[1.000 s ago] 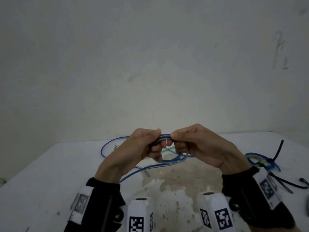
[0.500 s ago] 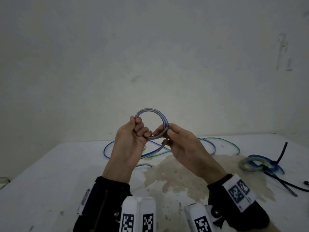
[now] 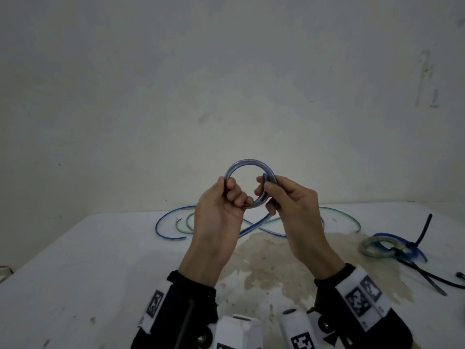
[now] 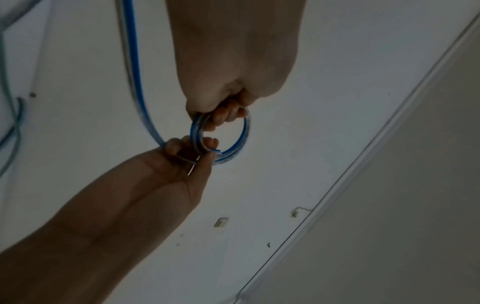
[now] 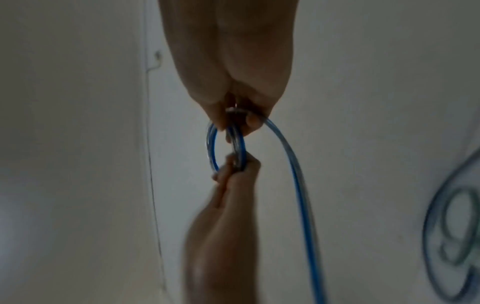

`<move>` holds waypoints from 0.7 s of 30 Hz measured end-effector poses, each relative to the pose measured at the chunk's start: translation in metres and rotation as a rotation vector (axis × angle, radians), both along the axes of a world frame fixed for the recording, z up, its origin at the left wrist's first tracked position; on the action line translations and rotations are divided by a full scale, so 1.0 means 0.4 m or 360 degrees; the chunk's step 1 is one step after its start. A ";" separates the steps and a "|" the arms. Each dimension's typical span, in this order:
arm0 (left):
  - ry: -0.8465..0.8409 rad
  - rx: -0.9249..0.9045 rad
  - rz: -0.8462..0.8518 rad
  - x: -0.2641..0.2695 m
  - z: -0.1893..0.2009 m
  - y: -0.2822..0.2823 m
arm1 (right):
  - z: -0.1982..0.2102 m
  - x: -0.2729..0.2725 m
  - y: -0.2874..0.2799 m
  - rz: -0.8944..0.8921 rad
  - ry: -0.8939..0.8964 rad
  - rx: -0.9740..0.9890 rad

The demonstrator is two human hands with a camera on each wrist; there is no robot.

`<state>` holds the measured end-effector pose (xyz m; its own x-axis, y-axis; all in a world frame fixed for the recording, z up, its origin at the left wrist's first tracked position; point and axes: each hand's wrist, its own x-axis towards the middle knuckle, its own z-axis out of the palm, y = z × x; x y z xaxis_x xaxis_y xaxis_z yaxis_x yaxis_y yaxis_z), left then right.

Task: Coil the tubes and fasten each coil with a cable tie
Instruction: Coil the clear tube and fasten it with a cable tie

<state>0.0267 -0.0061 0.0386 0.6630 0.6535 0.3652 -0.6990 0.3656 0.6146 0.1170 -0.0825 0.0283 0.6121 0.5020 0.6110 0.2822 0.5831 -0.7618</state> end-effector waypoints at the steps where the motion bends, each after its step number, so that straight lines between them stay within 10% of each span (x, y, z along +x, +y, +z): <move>1: -0.0022 -0.0035 0.0011 0.001 -0.001 0.001 | 0.004 0.001 -0.002 0.0163 0.0086 -0.0002; 13: 0.0071 0.0078 -0.0103 -0.011 0.003 0.014 | 0.016 0.023 -0.013 0.0712 0.0367 -0.0030; 21: 0.0808 0.1734 0.0416 -0.064 0.011 0.047 | 0.053 0.042 -0.081 0.0346 -0.0551 -0.0905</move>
